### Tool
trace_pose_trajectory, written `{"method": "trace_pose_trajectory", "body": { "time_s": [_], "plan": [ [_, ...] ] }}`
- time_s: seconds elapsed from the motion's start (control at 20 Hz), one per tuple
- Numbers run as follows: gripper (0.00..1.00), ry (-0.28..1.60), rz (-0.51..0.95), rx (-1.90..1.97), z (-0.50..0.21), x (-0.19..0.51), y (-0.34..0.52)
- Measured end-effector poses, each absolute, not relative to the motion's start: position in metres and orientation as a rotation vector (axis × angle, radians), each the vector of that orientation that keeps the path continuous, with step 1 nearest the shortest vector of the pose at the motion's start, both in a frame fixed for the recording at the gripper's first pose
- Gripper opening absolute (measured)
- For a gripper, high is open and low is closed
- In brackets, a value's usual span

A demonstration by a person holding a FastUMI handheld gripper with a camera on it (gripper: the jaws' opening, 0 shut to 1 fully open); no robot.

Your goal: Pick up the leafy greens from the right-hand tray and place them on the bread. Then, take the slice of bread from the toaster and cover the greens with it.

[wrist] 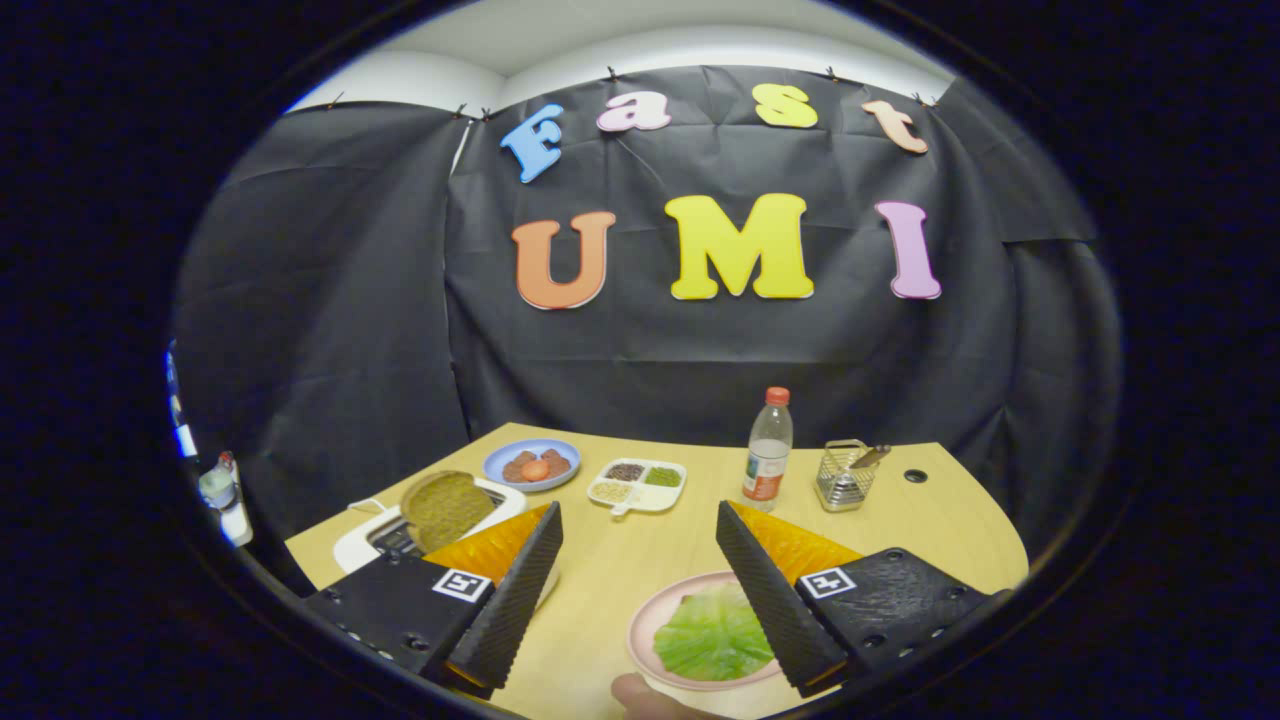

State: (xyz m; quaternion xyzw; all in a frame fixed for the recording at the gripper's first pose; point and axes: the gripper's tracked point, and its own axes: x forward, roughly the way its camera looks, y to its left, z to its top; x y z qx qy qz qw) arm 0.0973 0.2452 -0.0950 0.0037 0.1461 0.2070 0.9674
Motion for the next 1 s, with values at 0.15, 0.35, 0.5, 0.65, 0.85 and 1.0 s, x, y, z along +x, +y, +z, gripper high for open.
{"method": "trace_pose_trajectory", "body": {
  "time_s": [0.15, 0.35, 0.5, 0.65, 0.85, 1.0],
  "plan": [
    [0.96, 0.251, 0.420, -0.031, -0.073, 0.079, 0.273],
    [0.96, 0.281, 0.422, -0.026, -0.074, 0.066, 0.319],
    [0.96, 0.331, 0.406, -0.006, -0.085, 0.071, 0.347],
    [0.96, 0.378, 0.392, 0.002, -0.099, 0.082, 0.374],
    [0.96, 0.418, 0.372, -0.042, -0.118, 0.100, 0.405],
    [0.92, 0.467, 0.345, -0.072, -0.136, 0.110, 0.419]
  ]
}}
